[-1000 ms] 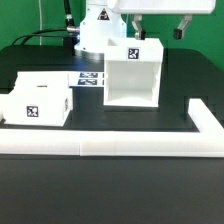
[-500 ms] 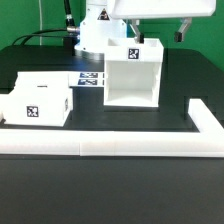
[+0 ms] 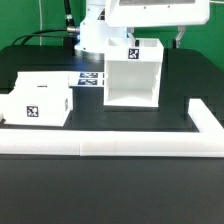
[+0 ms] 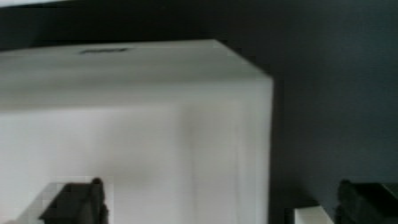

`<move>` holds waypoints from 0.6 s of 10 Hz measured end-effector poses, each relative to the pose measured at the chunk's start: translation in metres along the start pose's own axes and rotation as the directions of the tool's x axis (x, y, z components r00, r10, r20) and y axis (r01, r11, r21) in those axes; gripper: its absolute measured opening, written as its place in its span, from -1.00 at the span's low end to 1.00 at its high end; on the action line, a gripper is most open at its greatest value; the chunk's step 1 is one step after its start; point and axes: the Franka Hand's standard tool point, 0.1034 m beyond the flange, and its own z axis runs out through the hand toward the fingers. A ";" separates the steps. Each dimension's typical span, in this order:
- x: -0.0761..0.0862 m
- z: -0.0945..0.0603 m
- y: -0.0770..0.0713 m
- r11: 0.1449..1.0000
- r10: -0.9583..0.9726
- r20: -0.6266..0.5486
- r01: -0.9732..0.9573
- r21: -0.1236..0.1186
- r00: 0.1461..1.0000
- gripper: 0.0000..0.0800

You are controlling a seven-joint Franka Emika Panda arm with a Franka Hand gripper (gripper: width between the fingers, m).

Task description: Assemble drawer

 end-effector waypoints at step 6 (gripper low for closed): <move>-0.001 0.003 -0.003 1.000 -0.012 0.006 0.012 -0.002 1.000 -0.36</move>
Offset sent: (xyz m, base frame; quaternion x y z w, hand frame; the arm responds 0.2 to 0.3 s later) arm 0.0000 0.0000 0.0000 0.0000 0.0000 0.0000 1.0000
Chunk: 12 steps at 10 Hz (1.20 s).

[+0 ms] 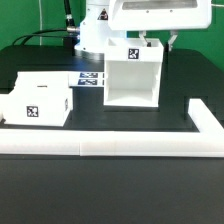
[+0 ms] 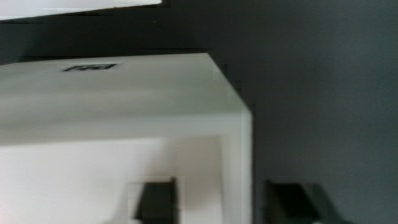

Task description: Assemble drawer

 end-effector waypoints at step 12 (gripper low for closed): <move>0.070 -0.003 0.003 0.995 -0.099 -0.034 0.100 0.020 0.995 -0.91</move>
Offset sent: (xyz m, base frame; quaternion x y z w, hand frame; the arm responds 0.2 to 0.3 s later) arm 0.0000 0.0000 0.0000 0.0000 0.0000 0.0000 1.0000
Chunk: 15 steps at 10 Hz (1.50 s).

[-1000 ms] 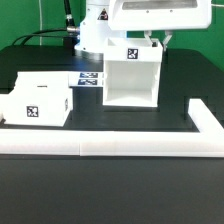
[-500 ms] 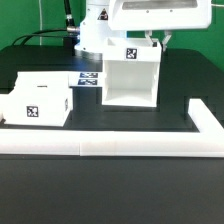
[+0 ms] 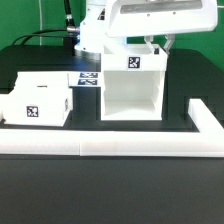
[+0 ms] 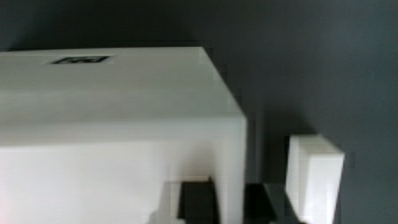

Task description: Assemble drawer

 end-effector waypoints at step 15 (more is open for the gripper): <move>0.091 0.002 -0.015 0.875 0.484 -0.126 -0.477 0.086 0.866 -0.89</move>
Offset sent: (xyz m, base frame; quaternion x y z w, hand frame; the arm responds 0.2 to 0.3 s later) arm 0.0717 -0.0034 -0.0217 -0.0026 0.0061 0.0189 0.9998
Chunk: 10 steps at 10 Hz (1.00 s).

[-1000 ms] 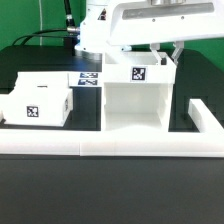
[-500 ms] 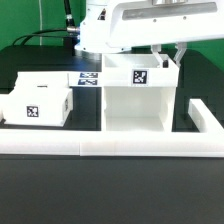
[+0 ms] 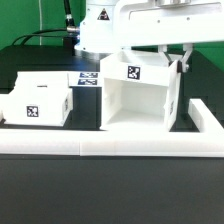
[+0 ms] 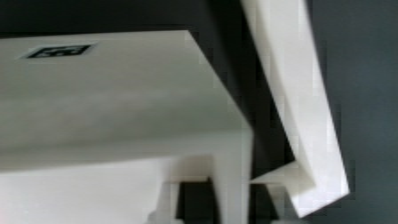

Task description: Assemble drawer

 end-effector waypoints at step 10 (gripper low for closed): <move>0.018 -0.005 0.004 0.750 0.659 -0.011 -0.655 0.098 0.752 -0.87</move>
Offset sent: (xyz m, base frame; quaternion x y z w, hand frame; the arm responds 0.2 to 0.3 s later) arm 0.0000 0.0000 0.0000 0.0000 0.0000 0.1938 0.9810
